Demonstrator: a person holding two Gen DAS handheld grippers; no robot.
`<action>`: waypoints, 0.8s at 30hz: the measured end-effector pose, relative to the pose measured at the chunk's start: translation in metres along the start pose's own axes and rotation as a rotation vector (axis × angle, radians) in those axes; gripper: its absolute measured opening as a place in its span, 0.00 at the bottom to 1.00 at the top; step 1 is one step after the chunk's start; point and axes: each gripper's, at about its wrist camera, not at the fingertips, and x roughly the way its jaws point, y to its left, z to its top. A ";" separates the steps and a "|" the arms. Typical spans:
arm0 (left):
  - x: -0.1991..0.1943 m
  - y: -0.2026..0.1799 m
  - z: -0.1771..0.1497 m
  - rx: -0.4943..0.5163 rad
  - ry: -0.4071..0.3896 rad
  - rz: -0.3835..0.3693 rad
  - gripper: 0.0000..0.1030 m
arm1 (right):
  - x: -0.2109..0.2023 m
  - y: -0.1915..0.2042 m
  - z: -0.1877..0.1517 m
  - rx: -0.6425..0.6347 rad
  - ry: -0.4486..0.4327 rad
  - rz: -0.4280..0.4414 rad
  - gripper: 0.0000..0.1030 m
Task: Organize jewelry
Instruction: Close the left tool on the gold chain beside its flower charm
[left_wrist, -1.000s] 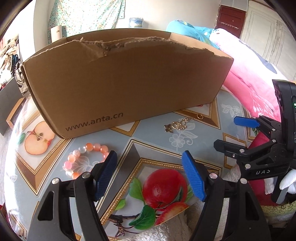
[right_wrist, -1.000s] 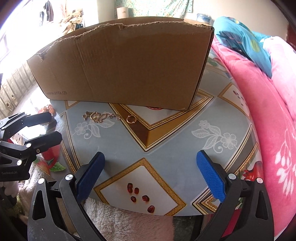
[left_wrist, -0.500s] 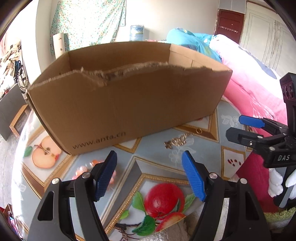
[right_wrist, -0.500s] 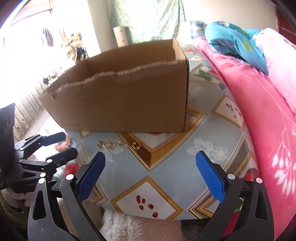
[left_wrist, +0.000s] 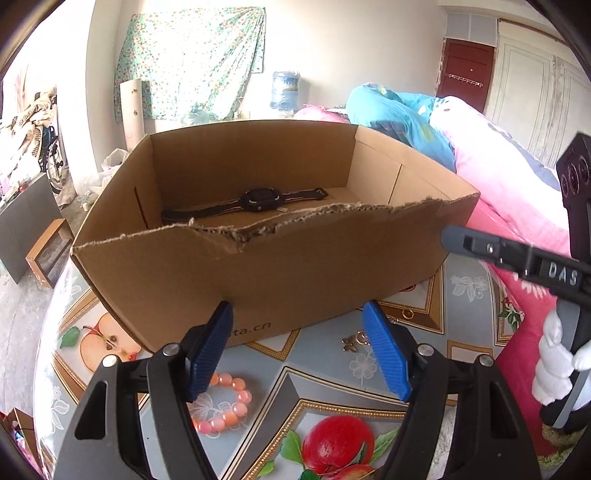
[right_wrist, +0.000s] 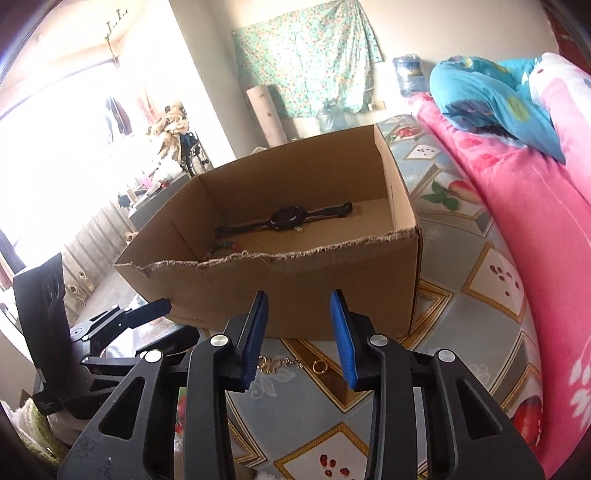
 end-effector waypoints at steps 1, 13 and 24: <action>0.000 0.000 0.000 0.001 -0.003 -0.002 0.68 | 0.000 -0.001 0.000 0.005 -0.006 0.003 0.31; 0.010 -0.012 -0.002 0.076 0.011 0.023 0.68 | -0.004 -0.011 -0.013 0.045 0.014 0.007 0.31; 0.040 -0.050 -0.021 0.308 0.113 0.010 0.33 | 0.012 -0.020 -0.049 0.093 0.158 0.017 0.31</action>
